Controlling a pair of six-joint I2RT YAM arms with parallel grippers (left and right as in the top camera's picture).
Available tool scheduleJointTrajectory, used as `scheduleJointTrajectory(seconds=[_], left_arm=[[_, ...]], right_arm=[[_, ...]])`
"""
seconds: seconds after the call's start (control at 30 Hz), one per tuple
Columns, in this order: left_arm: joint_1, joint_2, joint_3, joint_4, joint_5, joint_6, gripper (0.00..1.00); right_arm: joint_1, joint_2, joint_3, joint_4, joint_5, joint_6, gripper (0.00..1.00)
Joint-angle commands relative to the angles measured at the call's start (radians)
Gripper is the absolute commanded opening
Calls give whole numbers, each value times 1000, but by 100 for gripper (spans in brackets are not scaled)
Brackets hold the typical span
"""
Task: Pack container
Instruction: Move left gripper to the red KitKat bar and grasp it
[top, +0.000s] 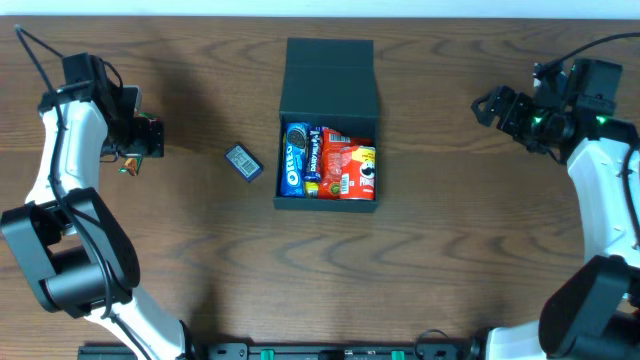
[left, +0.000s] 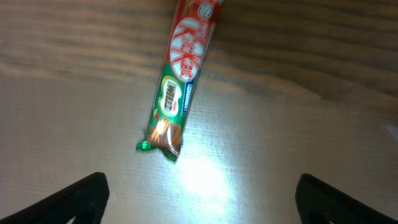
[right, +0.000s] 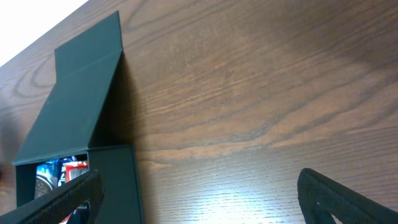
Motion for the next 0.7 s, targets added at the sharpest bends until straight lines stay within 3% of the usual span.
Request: scheduleJointTrajectory(seconds=[0.0,0.37,0.67], left_arm=[[-2,23,-40,56,6,95,96],[17,110,-61,213,18,222,95],[42,135,-61,257,32,230,98]], right_arm=[[-7,-13,16,-6,-8,8,99],[-7,-13,16,-84,-7,8,99],[-7,-13,16,-103,-8,9,99]])
